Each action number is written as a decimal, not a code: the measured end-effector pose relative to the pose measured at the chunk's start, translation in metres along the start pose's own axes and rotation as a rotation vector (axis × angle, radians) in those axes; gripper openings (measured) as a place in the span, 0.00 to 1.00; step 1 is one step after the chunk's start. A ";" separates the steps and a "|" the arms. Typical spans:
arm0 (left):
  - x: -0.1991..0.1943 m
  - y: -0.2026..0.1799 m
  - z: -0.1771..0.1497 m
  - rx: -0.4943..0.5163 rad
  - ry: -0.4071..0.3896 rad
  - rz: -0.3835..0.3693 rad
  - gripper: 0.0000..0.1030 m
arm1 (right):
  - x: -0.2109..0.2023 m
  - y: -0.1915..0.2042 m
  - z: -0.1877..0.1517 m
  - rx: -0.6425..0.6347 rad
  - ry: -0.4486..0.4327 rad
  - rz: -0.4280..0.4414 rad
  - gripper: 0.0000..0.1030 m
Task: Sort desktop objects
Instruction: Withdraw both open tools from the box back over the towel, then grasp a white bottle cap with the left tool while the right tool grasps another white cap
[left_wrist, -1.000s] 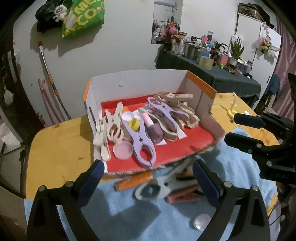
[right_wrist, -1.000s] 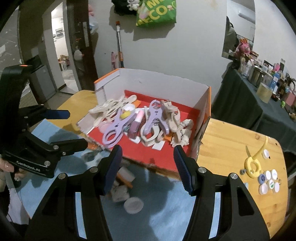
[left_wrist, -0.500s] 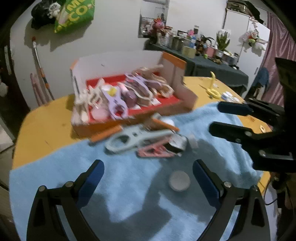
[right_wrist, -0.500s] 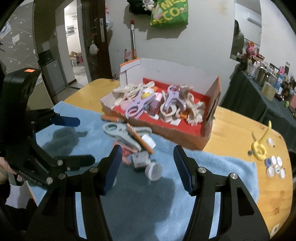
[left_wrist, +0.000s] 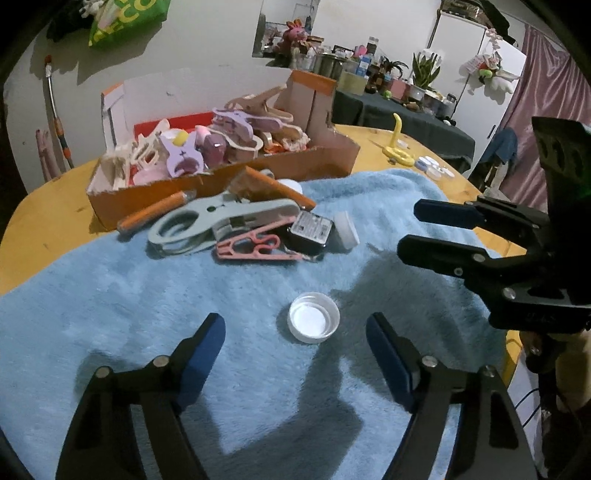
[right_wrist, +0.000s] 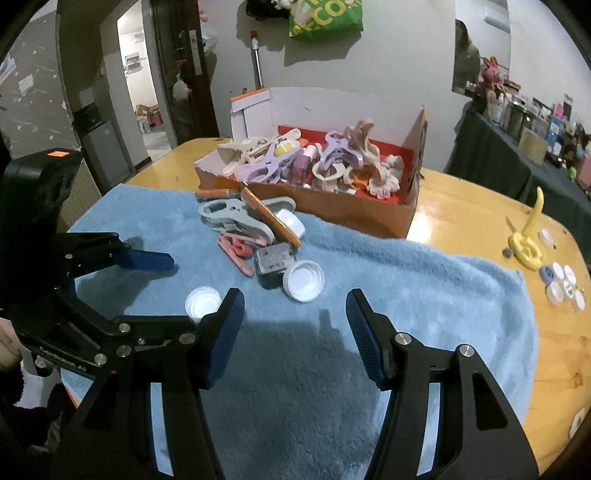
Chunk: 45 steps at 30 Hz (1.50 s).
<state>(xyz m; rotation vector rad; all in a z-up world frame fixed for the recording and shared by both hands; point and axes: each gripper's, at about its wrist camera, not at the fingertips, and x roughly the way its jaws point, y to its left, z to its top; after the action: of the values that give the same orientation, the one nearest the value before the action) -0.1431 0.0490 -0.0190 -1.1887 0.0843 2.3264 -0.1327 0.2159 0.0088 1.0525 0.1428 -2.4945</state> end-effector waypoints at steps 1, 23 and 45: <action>0.001 0.000 -0.001 0.000 0.000 -0.005 0.72 | 0.000 -0.002 -0.002 0.007 0.001 0.002 0.54; 0.022 -0.011 0.005 0.015 0.014 -0.006 0.33 | 0.020 -0.006 -0.005 0.011 0.044 0.046 0.54; -0.001 0.011 -0.003 -0.038 -0.022 0.013 0.33 | 0.054 -0.016 0.012 0.012 0.114 0.109 0.50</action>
<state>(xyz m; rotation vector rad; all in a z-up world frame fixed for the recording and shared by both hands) -0.1455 0.0381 -0.0222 -1.1832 0.0410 2.3620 -0.1809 0.2086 -0.0214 1.1756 0.1019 -2.3421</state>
